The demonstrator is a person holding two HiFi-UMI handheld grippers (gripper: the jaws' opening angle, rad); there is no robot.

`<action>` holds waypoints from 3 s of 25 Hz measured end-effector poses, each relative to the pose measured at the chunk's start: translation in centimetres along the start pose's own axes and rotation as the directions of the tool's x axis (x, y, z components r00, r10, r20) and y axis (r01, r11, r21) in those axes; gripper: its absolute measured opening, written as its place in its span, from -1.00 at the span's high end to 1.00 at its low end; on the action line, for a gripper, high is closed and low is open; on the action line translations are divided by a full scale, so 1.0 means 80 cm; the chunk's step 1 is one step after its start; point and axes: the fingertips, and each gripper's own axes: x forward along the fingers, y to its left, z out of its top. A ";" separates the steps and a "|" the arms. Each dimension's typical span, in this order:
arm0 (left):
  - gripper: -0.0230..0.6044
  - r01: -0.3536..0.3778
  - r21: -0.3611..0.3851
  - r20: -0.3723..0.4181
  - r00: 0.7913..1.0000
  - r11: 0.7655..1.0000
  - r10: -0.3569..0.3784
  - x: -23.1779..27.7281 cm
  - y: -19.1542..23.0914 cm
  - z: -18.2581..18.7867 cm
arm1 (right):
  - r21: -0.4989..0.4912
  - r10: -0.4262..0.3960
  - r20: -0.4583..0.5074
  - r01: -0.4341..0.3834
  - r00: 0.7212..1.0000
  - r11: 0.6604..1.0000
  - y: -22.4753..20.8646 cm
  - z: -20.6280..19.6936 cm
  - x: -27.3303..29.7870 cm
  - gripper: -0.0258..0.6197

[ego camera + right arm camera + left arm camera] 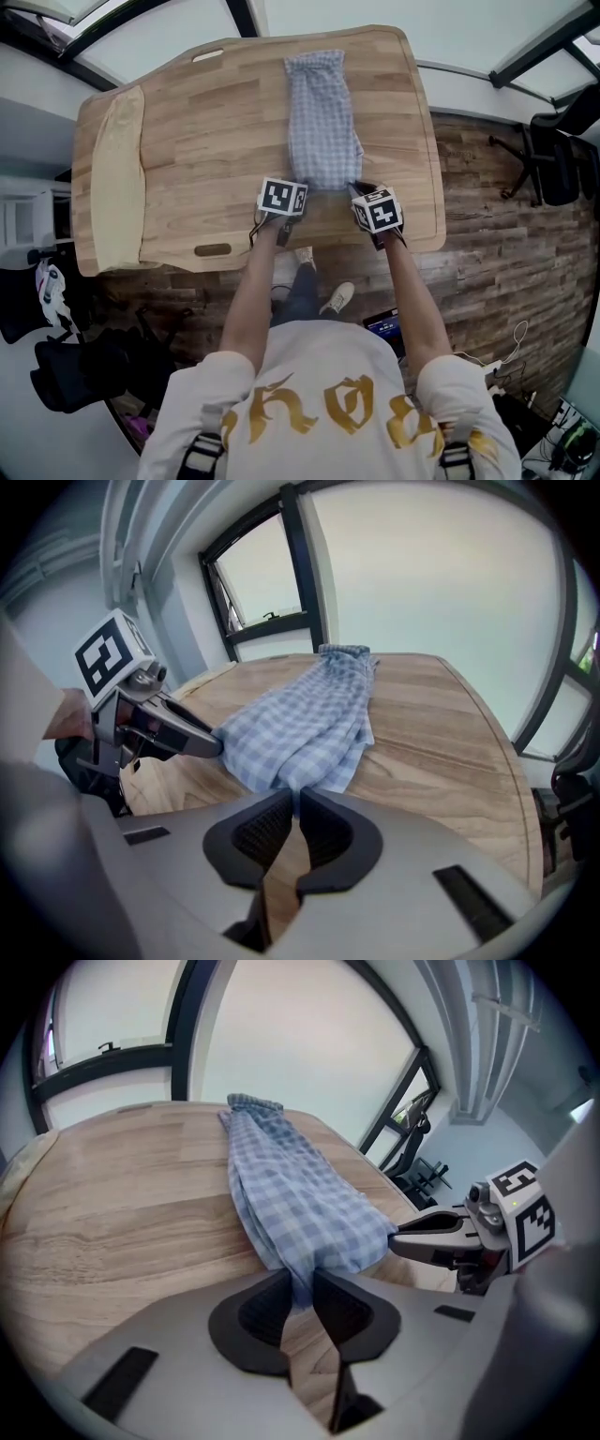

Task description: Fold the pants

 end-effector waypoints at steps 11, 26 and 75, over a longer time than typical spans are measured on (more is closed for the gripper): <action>0.64 -0.043 -0.027 0.087 0.995 0.999 0.045 -0.093 -0.055 -0.034 | -0.007 0.070 0.119 -0.070 0.990 0.998 0.045 -0.002 -0.105 0.78; 0.66 -0.044 -0.039 0.221 0.974 0.998 0.052 -0.206 -0.152 -0.079 | 0.019 0.101 0.282 -0.110 0.954 0.994 0.100 -0.018 -0.257 0.78; 0.15 0.131 -0.132 0.209 0.973 0.983 -0.101 0.000 0.065 0.194 | 0.244 -0.074 0.116 0.044 0.991 0.969 -0.153 0.169 0.025 0.56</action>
